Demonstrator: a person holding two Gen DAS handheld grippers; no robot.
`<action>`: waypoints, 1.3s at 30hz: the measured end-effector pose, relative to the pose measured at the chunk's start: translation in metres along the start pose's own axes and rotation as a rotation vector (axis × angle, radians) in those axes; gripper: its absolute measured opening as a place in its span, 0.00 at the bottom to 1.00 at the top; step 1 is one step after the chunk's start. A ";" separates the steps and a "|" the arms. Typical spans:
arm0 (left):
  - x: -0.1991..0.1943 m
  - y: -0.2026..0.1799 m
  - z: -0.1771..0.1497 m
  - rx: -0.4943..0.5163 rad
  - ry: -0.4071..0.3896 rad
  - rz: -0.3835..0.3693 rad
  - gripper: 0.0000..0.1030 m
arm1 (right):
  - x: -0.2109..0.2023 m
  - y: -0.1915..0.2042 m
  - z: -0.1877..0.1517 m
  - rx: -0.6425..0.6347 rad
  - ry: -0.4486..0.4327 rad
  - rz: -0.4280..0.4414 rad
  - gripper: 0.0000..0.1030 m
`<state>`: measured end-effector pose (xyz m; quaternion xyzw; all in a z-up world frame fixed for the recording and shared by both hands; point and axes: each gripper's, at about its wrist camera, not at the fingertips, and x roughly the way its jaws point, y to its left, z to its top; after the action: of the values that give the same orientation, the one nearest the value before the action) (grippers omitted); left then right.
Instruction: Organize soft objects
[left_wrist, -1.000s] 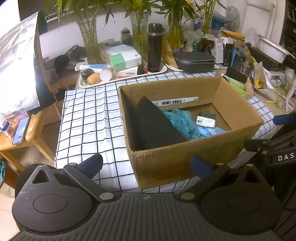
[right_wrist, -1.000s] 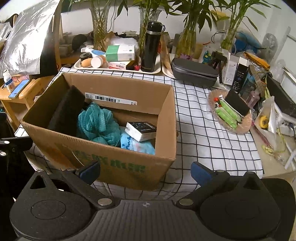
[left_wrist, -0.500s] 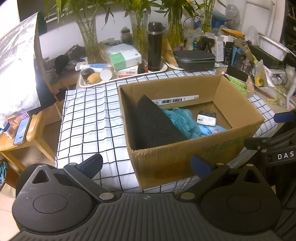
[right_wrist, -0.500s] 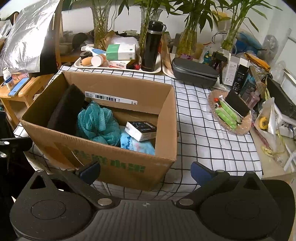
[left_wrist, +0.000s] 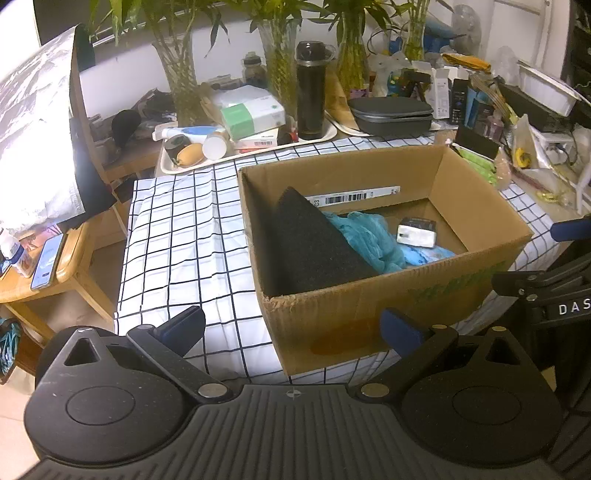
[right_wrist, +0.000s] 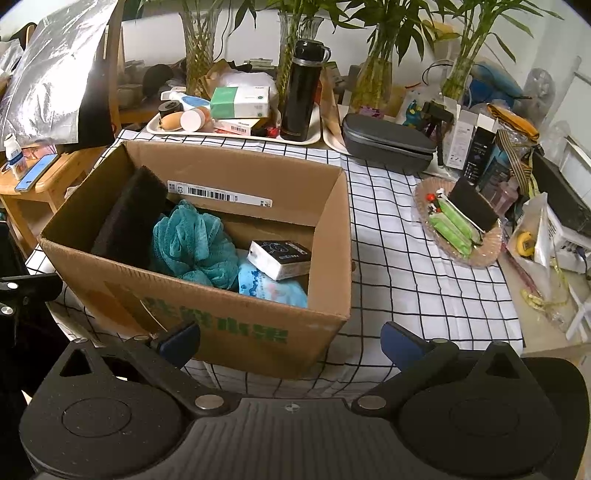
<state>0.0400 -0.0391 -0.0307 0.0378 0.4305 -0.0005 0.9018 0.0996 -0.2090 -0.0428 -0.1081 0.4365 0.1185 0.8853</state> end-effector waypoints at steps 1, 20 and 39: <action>0.000 0.000 0.000 0.000 0.002 0.002 1.00 | 0.000 0.000 0.000 -0.001 0.001 0.001 1.00; 0.000 0.000 0.000 -0.004 0.003 0.006 1.00 | 0.003 0.000 -0.002 -0.004 0.006 0.001 1.00; 0.000 0.002 0.001 -0.006 0.006 0.004 1.00 | 0.004 0.000 -0.002 -0.004 0.007 0.000 1.00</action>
<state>0.0408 -0.0375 -0.0305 0.0359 0.4332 0.0027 0.9006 0.1002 -0.2089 -0.0472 -0.1103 0.4394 0.1193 0.8835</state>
